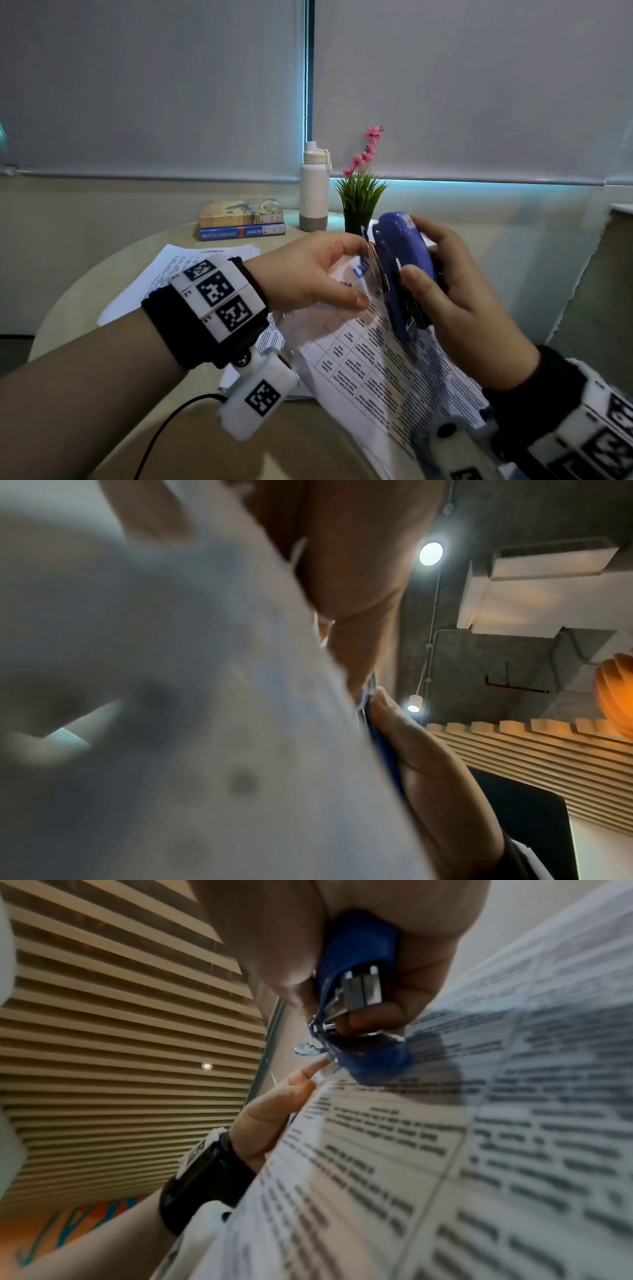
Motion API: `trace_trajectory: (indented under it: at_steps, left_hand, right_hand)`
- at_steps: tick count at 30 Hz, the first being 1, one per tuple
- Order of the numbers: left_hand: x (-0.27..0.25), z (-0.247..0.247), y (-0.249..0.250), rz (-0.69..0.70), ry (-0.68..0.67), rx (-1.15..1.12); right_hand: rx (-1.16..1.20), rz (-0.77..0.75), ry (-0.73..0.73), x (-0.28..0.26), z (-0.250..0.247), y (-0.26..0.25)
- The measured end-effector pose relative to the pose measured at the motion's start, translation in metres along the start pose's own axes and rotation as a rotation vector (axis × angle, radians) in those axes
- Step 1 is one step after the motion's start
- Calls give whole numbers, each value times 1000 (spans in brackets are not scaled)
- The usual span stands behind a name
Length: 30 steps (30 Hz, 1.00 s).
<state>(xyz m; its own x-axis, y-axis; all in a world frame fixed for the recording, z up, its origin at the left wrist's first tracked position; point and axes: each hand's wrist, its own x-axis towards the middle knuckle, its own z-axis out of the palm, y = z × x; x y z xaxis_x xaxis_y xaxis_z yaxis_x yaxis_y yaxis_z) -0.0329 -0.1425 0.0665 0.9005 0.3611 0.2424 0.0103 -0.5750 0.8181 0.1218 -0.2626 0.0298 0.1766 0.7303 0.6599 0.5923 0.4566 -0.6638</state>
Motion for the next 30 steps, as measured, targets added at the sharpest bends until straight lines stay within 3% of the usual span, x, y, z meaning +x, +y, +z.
trace_trajectory:
  at_steps: [4,11,16,20,25,28,30]
  left_hand:
    - [-2,1,-3,-2,39,0]
    - [-25,-29,-7,53,253,-88]
    - [-43,-45,-21,113,395,-229]
    - [-51,-48,-35,96,385,-259]
    - [-61,-57,-50,26,364,-270]
    - [-66,-69,-53,-19,411,-29]
    - [-62,-75,-39,-46,463,317]
  right_hand:
    - [177,171,49,2,-7,5]
    - [583,413,162,-27,-47,32]
    - [571,553,260,-37,-59,48]
    - [646,632,209,-29,-53,59]
    - [719,543,145,-18,-47,55]
    - [689,492,139,-15,-52,45]
    - [612,447,94,-12,-53,38]
